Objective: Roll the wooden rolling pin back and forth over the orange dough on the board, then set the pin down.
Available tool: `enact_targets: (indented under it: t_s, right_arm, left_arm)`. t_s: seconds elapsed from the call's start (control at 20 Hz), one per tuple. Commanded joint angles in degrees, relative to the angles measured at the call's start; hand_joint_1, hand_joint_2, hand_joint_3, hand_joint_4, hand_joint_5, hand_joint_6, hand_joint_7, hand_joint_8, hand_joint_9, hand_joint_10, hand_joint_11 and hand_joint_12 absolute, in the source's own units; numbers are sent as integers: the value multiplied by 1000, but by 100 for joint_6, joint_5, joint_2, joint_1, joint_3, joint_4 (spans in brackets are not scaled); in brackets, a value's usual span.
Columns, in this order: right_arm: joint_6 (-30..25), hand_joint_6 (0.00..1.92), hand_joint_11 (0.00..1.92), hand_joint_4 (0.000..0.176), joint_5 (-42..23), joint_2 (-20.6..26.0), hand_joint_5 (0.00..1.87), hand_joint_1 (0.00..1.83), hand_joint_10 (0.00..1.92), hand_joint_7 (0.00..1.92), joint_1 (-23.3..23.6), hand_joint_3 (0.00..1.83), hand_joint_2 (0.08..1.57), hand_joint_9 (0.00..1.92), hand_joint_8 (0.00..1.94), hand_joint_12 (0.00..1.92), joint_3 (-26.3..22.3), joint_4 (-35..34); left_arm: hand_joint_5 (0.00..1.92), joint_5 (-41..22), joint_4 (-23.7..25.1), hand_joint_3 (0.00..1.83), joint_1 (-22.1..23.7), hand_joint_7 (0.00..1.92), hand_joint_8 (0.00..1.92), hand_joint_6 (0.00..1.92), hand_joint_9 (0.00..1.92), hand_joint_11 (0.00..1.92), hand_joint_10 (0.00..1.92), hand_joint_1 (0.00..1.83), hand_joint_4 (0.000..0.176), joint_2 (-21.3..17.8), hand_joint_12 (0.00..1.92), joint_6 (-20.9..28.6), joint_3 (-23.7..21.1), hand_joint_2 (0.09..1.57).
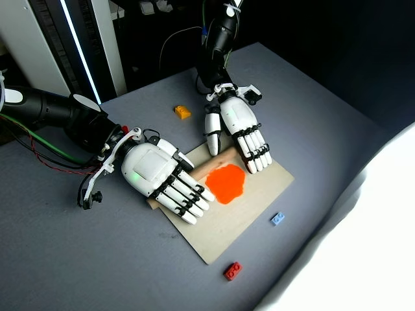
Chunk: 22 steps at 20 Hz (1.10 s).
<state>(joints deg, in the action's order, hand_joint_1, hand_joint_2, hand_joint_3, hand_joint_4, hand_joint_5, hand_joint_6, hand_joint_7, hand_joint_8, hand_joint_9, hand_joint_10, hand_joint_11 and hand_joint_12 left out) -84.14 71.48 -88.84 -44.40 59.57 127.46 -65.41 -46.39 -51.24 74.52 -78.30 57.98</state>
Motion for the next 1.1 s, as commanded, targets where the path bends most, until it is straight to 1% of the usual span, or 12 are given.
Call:
enact_targets:
  t_s: [0.0,0.4,0.75,1.05]
  right_arm:
    - [7,0,0,0,323,-13,44,0,0,9,46,8,1531,0,0,0,30,340]
    - [-59,11,0,0,227,-25,72,0,4,37,188,6,1533,9,11,0,230,383]
    - [-58,5,0,0,226,-41,66,0,0,30,253,5,1534,0,3,0,296,401]
    - [-77,12,0,0,215,-48,89,0,13,60,280,5,1534,35,12,0,365,402]
  left_arm:
    - [0,-495,267,4,39,0,0,0,0,0,0,0,0,19,0,19,29,1416]
    - [0,-476,169,5,71,0,0,0,0,0,0,0,0,39,0,19,155,1419]
    - [0,-380,141,4,129,0,0,0,0,0,0,0,0,52,0,19,237,1418]
    - [0,-280,128,6,200,0,0,0,0,0,0,0,0,101,0,17,347,1423]
